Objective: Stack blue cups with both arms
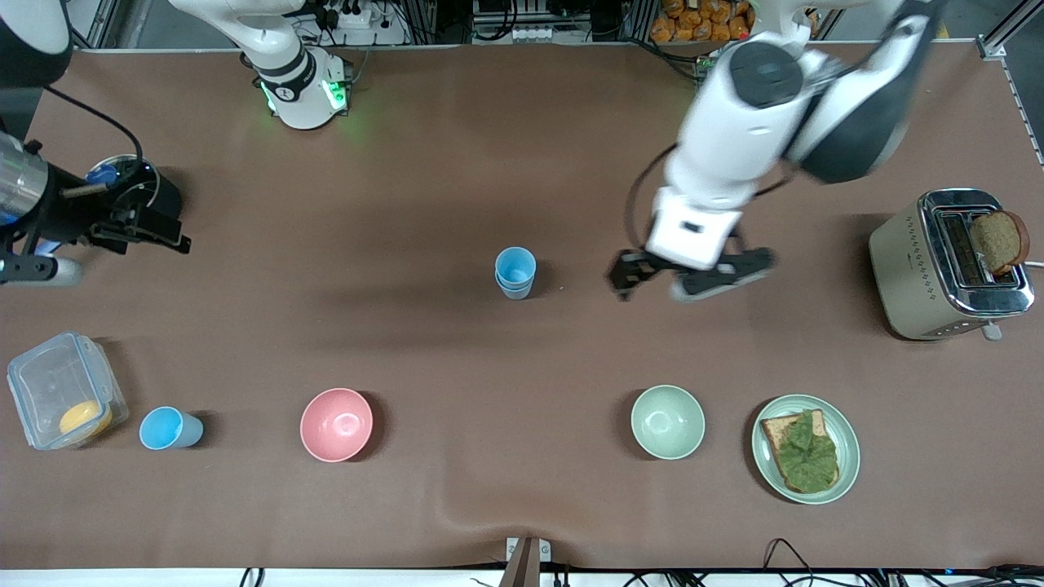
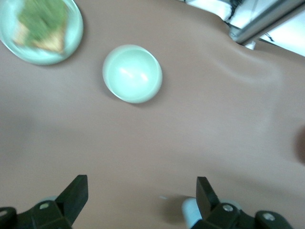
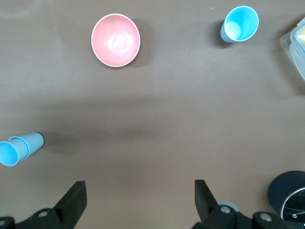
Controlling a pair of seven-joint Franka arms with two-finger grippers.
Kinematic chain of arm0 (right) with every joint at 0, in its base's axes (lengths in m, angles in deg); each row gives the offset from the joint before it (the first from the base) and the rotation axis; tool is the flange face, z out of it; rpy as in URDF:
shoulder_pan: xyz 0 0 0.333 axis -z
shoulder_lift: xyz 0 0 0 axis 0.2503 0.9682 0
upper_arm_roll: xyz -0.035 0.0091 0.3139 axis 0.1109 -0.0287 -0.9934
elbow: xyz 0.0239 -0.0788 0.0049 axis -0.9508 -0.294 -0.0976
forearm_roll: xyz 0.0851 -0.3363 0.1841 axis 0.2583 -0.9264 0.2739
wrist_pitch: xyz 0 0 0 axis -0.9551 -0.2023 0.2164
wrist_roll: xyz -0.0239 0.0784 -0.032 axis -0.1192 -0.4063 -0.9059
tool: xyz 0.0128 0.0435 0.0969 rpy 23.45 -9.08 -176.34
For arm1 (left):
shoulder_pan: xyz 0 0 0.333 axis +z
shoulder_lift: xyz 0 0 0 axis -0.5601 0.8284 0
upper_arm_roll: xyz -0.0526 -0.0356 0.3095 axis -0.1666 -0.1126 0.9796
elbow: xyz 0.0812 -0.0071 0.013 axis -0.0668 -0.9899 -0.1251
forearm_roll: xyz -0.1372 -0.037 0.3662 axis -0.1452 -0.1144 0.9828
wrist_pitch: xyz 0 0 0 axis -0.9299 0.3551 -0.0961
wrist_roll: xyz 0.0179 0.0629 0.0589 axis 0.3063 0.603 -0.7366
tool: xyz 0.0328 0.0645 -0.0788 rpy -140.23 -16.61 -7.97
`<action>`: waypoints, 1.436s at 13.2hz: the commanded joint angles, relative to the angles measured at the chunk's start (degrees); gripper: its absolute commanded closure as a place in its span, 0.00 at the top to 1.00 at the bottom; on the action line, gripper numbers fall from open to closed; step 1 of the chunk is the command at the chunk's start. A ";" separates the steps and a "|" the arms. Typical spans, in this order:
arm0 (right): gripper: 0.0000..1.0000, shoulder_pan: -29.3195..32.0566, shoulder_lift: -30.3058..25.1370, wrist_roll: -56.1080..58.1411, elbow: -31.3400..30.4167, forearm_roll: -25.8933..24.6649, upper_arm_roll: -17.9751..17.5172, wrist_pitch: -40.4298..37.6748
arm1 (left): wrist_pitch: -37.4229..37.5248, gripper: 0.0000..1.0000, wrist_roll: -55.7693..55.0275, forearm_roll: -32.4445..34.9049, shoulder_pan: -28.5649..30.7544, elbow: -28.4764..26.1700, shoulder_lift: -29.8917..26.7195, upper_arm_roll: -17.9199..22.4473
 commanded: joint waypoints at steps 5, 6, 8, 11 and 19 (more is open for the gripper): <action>1.00 1.19 -8.54 1.31 -7.74 -3.37 -0.88 -0.67 | 13.08 1.00 22.84 -3.36 10.33 3.71 -4.20 -0.52; 1.00 1.02 -8.71 2.27 -7.65 -5.04 -0.88 -1.55 | 15.45 1.00 25.38 -4.06 10.33 4.69 -4.98 0.27; 1.00 1.28 -9.24 4.29 -7.65 -5.76 -0.71 -2.87 | 18.10 1.00 31.70 -6.77 9.37 4.61 -8.31 5.44; 1.00 1.28 -10.73 4.65 -7.83 -5.68 0.26 -4.90 | 21.88 1.00 38.31 -10.92 7.27 4.96 -10.35 12.20; 1.00 -0.91 -12.50 5.53 -9.42 -5.59 3.06 -4.46 | 24.35 1.00 43.84 -11.01 4.97 4.43 -14.13 18.55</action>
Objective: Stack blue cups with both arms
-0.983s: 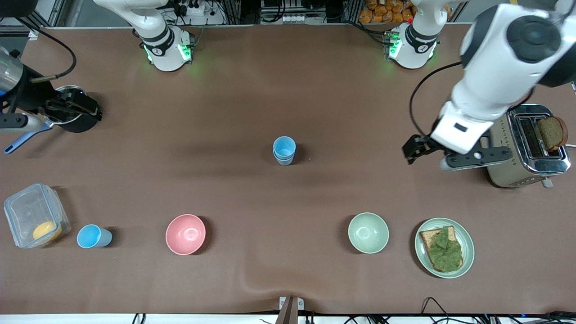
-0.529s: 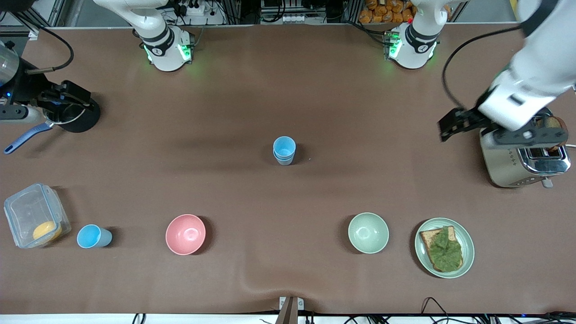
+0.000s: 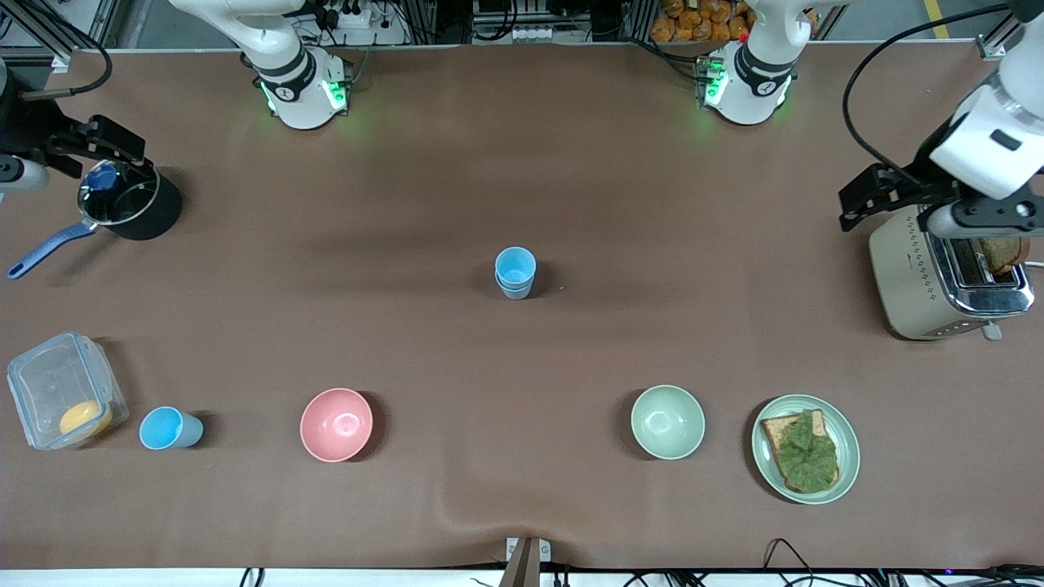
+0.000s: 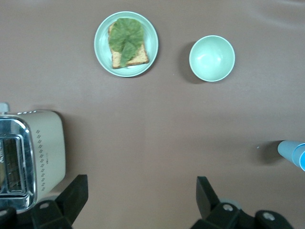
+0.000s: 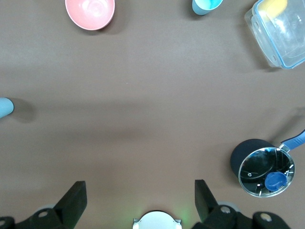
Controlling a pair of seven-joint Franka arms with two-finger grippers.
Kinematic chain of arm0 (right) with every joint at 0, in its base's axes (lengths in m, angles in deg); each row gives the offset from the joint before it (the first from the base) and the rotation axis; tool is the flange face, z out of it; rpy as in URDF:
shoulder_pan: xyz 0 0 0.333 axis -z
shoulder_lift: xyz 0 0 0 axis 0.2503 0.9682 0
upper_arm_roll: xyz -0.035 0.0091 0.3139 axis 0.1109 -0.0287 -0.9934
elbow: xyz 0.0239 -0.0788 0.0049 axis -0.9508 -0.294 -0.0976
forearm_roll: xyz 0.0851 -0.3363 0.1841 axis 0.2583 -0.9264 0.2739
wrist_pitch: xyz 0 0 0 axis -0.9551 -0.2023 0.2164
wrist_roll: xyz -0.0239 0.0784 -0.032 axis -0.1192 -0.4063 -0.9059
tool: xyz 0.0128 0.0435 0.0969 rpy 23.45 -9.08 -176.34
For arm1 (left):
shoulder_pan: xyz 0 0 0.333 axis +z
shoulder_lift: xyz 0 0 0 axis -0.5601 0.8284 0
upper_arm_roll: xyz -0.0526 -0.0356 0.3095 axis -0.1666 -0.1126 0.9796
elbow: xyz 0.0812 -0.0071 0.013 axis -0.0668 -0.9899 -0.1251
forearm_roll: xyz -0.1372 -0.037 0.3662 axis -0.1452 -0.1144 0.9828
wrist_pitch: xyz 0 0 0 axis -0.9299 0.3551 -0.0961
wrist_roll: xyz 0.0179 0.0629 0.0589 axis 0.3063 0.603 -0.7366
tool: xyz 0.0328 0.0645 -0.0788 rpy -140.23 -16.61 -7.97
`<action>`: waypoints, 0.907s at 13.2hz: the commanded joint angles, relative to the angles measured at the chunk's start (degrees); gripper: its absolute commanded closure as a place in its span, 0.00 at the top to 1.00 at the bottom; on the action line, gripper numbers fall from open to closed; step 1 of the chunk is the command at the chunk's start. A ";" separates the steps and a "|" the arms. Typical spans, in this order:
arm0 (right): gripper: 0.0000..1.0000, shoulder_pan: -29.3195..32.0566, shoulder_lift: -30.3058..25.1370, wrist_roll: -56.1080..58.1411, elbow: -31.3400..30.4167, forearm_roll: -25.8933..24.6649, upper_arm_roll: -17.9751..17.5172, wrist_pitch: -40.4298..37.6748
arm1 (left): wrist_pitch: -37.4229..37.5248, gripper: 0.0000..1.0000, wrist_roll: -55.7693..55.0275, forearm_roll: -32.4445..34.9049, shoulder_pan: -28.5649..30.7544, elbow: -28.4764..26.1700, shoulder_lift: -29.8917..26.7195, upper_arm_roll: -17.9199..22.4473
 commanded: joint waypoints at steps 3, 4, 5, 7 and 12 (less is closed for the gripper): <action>1.00 -4.61 1.01 0.86 0.03 -0.55 4.73 2.55 | 2.11 1.00 6.96 -2.90 0.13 -1.39 -2.24 4.22; 1.00 -4.52 2.31 0.86 1.17 -0.55 4.65 2.55 | 2.11 1.00 7.13 -3.08 0.22 -1.39 -2.24 5.36; 1.00 -4.35 3.55 0.69 2.66 -0.55 4.65 2.46 | 2.37 1.00 7.22 -3.52 0.31 -1.39 -2.24 6.32; 1.00 -4.17 5.13 0.60 4.34 -0.47 4.65 2.29 | 3.95 1.00 6.09 -3.52 0.22 -1.21 -2.41 6.33; 1.00 -4.61 5.05 0.07 4.08 -0.38 4.65 1.32 | 4.04 1.00 4.59 -3.26 -0.04 -1.21 -1.54 5.72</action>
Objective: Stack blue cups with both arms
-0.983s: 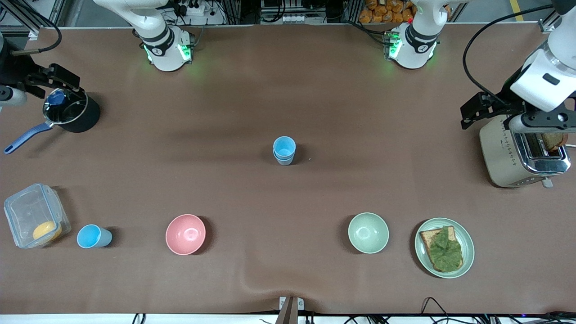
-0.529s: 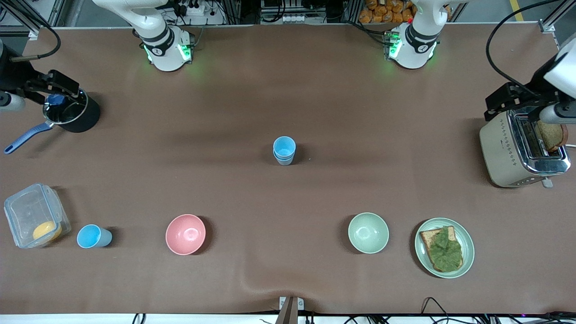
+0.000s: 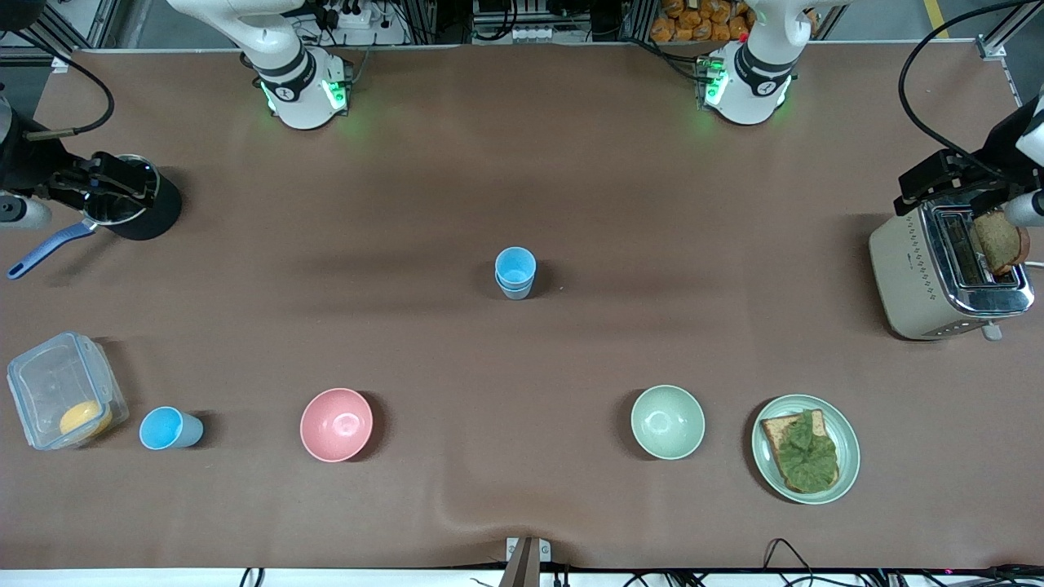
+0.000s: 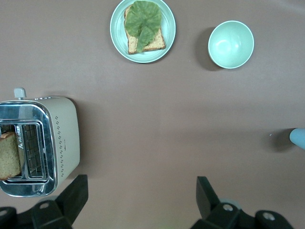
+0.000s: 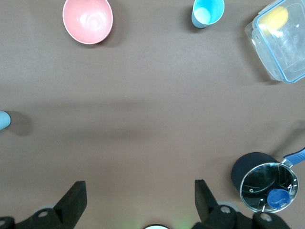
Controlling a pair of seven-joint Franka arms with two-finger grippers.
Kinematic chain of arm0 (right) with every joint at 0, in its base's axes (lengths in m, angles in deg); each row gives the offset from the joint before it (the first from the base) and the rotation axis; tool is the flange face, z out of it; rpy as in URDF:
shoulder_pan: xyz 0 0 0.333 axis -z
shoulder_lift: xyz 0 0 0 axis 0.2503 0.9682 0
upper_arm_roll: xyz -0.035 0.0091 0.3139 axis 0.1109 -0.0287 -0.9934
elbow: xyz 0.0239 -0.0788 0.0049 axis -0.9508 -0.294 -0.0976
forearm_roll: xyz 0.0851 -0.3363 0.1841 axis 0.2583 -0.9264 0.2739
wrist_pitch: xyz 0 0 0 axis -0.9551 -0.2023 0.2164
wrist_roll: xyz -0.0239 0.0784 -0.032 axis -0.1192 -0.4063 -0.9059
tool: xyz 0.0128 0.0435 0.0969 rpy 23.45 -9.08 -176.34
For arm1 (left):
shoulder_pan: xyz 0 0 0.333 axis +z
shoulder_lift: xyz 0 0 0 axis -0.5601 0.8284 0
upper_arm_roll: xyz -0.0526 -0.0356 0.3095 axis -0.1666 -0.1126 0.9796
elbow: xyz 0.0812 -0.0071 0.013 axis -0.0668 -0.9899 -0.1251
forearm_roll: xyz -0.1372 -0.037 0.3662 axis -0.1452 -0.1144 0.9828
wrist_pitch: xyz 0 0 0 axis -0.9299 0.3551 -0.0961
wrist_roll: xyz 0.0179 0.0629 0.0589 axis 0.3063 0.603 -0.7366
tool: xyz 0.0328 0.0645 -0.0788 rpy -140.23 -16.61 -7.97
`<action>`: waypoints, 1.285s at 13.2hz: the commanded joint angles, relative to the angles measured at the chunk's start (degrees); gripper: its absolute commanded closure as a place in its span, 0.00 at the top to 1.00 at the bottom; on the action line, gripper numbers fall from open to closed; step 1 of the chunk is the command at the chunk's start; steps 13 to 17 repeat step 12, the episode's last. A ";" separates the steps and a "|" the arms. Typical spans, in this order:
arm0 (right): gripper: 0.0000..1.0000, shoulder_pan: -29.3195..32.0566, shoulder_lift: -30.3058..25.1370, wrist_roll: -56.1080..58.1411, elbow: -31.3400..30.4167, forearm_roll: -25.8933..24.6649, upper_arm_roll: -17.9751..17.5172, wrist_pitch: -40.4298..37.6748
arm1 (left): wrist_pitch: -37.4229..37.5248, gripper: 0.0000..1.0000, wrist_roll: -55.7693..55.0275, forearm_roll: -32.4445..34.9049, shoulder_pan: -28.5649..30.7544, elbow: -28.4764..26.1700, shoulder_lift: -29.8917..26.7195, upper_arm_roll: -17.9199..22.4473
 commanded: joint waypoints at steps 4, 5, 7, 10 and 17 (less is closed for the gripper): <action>1.00 -1.45 1.21 -0.32 1.41 -0.46 0.79 -0.59 | 0.54 1.00 -1.95 -0.53 -1.42 -0.68 0.01 -1.19; 1.00 -1.27 1.21 -0.15 1.50 -0.64 0.79 -0.42 | 0.54 1.00 -1.95 -0.61 -1.43 -0.68 0.10 -1.27; 1.00 -0.13 1.21 0.55 1.41 -0.64 0.96 -0.50 | 0.45 1.00 -1.77 -0.53 -1.52 -0.60 0.19 -1.19; 1.00 0.05 1.39 0.55 1.32 -0.64 0.96 -0.15 | 0.54 1.00 -1.51 -0.35 -1.08 -0.33 0.54 -1.10; 1.00 -0.21 1.39 0.55 1.23 -0.64 0.96 -0.24 | 0.54 1.00 -1.33 1.48 -1.08 -0.33 0.45 -1.19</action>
